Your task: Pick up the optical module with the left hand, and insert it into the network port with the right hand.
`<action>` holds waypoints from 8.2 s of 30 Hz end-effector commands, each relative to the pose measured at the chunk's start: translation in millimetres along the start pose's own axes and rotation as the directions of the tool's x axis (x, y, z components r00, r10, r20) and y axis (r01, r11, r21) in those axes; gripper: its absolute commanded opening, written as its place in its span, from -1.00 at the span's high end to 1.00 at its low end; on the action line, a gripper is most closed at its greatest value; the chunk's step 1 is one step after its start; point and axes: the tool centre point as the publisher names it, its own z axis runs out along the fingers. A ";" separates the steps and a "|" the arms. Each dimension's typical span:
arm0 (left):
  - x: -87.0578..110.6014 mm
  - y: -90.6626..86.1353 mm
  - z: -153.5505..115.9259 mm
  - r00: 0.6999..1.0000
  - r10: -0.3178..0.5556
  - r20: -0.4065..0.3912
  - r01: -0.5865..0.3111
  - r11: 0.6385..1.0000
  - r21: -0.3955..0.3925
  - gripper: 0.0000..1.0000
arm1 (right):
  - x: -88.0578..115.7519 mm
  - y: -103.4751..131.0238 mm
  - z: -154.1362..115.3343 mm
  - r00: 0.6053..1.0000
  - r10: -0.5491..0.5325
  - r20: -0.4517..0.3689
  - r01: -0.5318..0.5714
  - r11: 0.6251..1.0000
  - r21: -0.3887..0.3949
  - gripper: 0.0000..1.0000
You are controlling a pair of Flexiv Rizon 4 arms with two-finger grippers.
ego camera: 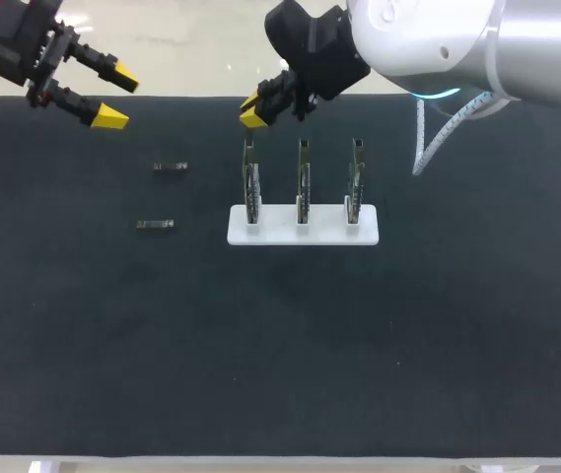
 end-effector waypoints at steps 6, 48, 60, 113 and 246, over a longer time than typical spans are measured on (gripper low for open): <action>-0.4 -0.2 0.3 1.000 -0.001 -0.003 0.001 1.000 -0.001 -1.00 | 2.7 1.0 2.5 1.000 -0.001 0.009 0.001 1.000 0.000 1.00; -0.4 -0.2 0.3 1.000 -0.001 -0.003 0.001 1.000 -0.001 -1.00 | -11.2 -1.8 1.1 0.999 -0.012 -0.030 0.012 1.000 0.015 1.00; -0.4 -0.2 0.3 1.000 -0.001 -0.003 0.001 1.000 -0.001 -1.00 | -8.4 -0.5 5.5 0.998 -0.030 -0.053 0.031 0.999 0.018 1.00; -0.4 -0.2 0.3 1.000 -0.001 -0.003 0.001 1.000 -0.001 -1.00 | 16.2 -3.7 25.0 0.997 -0.045 -0.068 0.045 0.999 -0.001 1.00; 77.3 20.5 17.0 0.812 -0.130 -0.569 0.143 0.989 -0.021 -1.00 | 61.3 -26.6 -147.3 0.996 -0.083 0.019 0.085 0.994 -0.073 -1.00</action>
